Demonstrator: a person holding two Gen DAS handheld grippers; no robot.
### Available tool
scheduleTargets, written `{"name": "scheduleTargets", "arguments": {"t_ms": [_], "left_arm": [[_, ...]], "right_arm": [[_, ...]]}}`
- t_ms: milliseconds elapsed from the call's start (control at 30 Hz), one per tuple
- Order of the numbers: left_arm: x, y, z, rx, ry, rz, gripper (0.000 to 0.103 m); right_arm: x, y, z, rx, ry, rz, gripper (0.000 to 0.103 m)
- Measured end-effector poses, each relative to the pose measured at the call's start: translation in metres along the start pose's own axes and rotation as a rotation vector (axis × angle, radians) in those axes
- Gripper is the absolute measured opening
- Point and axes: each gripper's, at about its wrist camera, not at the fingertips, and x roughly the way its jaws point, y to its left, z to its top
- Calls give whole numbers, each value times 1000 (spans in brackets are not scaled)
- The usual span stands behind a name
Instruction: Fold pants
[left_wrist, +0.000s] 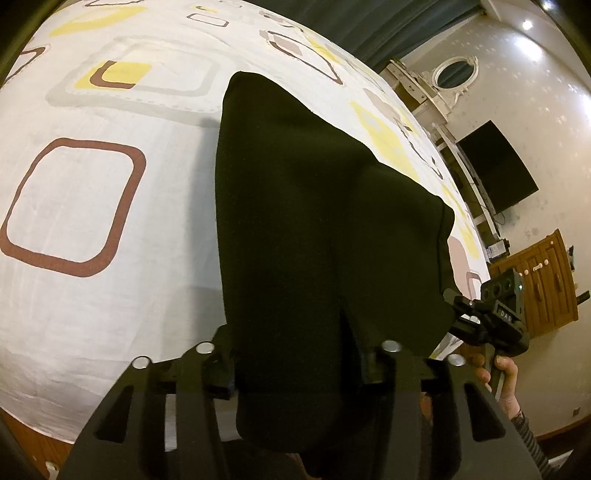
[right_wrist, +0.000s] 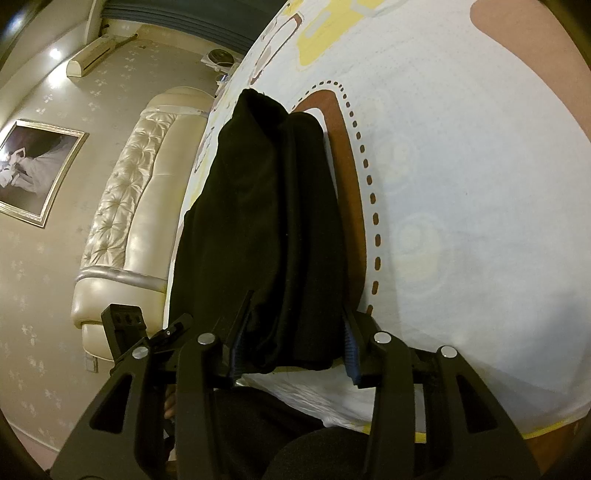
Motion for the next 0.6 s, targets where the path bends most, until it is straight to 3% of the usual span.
{"name": "scheduleTargets", "arguments": {"t_ms": [200,300,600], "left_arm": [[-19,13,2,21,-35,-98,75],[-26,23,12,15,-73,-134,76],[20,38,79,-60,-47,-150,78]], "right_arm": [[-12,5,12,-6,-3,21,63],[-15,8,32,-13,-39,33,71],[29,12,104,-5,-28,51,74]]}}
